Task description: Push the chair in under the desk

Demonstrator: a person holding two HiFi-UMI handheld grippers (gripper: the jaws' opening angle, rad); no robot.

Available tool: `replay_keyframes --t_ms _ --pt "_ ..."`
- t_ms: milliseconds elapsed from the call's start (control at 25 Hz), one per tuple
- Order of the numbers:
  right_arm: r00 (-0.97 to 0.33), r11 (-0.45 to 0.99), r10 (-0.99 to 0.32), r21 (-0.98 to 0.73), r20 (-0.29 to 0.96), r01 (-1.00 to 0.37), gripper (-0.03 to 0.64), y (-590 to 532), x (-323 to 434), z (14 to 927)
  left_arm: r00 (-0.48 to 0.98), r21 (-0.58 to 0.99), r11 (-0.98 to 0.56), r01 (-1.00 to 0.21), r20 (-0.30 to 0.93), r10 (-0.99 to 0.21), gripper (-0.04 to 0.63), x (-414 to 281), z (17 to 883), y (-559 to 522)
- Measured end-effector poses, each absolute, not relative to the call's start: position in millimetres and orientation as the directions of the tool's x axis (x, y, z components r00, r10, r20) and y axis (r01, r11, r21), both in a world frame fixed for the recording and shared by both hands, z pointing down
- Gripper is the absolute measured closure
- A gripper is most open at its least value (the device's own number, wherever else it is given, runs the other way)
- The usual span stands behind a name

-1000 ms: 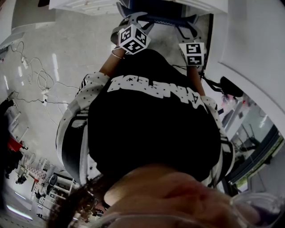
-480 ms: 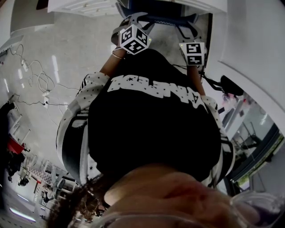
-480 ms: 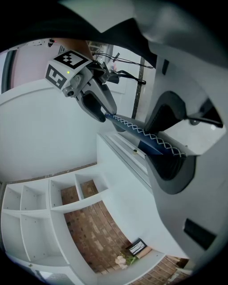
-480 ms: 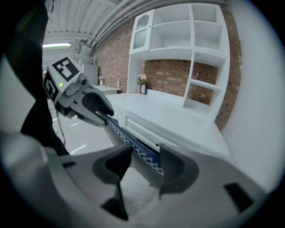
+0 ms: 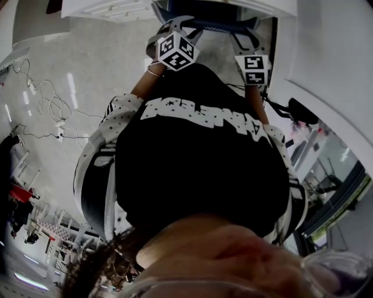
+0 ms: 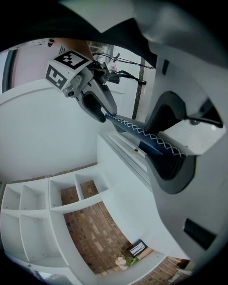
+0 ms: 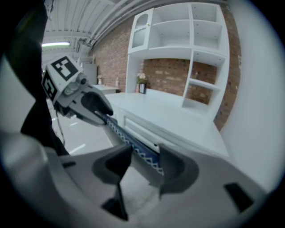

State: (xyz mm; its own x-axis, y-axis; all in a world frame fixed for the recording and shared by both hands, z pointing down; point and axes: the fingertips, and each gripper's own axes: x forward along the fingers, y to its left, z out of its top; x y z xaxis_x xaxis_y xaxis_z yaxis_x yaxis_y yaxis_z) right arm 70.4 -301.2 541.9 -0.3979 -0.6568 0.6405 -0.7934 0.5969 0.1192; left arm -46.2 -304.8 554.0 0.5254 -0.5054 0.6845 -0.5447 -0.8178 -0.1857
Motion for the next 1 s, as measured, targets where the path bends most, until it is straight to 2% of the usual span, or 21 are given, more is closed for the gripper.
replay_keyframes --t_ms 1000 --pt "-0.383 0.598 -0.647 0.128 0.659 -0.791 0.411 -313 72 543 0.534 -0.179 -0.822 -0.541 0.682 -0.500 0.407 -45 555 -315"
